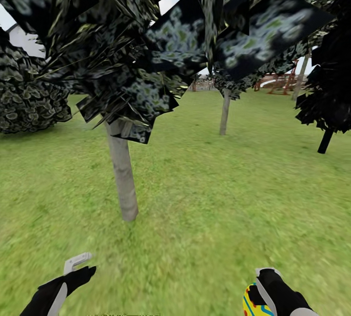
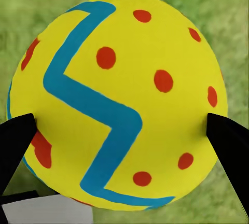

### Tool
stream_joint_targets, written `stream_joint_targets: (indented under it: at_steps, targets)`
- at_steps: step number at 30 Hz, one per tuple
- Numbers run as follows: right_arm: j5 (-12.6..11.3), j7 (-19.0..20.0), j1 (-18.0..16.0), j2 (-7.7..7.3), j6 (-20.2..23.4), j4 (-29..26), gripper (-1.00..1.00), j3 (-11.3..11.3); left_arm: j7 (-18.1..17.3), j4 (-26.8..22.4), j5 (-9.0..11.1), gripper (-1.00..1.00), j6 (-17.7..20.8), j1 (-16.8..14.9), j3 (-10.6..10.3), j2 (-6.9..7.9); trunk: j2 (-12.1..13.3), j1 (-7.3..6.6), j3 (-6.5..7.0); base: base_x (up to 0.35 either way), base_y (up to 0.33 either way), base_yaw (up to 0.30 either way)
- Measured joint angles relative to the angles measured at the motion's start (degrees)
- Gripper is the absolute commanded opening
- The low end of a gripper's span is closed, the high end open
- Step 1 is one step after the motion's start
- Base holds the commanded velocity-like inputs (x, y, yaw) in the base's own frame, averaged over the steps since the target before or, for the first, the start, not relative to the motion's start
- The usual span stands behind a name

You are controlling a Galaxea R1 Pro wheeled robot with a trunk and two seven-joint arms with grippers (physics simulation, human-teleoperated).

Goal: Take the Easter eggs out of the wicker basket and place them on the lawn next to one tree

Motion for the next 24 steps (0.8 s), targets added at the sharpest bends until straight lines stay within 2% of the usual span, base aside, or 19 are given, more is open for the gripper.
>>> stream_joint_targets:
  at_steps: [24]
  targets:
    - [0.0,0.0,0.0,0.05,-0.1,0.0,-1.00,0.0,0.2,0.1,-0.1,1.00,-0.2,0.0,-0.2,-0.18,0.0,0.00,0.00,0.000,0.000,0.296]
